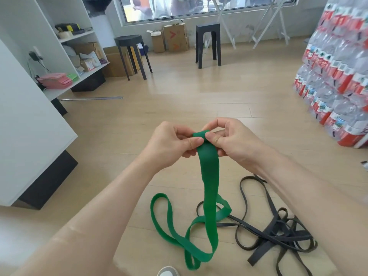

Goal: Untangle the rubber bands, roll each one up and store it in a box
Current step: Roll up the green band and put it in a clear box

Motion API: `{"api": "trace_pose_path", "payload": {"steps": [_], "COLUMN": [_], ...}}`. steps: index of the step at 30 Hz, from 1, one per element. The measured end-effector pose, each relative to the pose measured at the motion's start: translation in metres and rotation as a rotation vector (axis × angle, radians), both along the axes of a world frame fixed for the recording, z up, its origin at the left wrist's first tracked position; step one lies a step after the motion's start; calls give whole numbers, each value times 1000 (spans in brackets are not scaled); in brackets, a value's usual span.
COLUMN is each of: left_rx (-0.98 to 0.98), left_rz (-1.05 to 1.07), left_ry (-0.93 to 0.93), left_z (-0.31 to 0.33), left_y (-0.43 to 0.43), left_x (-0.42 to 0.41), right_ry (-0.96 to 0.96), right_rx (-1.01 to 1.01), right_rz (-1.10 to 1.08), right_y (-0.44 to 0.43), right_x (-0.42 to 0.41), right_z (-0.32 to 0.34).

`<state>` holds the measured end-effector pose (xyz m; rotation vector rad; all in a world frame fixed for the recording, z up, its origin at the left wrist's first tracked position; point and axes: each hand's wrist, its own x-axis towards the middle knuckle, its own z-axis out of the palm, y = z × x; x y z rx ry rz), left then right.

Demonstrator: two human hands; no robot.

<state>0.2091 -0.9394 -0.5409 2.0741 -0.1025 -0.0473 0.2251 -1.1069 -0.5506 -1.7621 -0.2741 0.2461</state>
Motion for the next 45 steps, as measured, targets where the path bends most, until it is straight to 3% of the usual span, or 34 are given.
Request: {"api": "trace_pose_path", "payload": {"steps": [3, 6, 9, 12, 19, 21, 25, 28, 30, 37, 45], "left_rx": [404, 563, 546, 499, -96, -98, 28, 193, 180, 163, 347], "left_rz": [34, 112, 161, 130, 133, 141, 192, 170, 109, -386, -405], "left_ry": [-180, -306, -371, -382, -220, -234, -378, -534, -483, 6, 76], "left_z": [-1, 1, -2, -7, -6, -5, -5, -5, 0, 38, 36], "left_y": [-3, -3, 2, 0, -6, -6, -8, -10, -8, 13, 12], "left_x": [1, 1, 4, 4, -1, 0, 1, 1, 1, -6, -9], "right_ry": [67, 151, 219, 148, 0, 52, 265, 260, 253, 156, 176], "right_rx": [8, 102, 178, 88, -23, -5, 282, 379, 407, 234, 114], "right_rz": [15, 31, 37, -8, 16, 58, 151, 86, 88, 337, 431], "right_y": [2, 3, 4, 6, 3, -1, -6, -4, -5, -11, -12], "right_x": [1, 2, 4, 4, 8, 10, 12, 14, 15, 13, 11], "right_z": [-3, -3, -1, -2, 2, 4, 9, 6, 3, 7, 7]}}
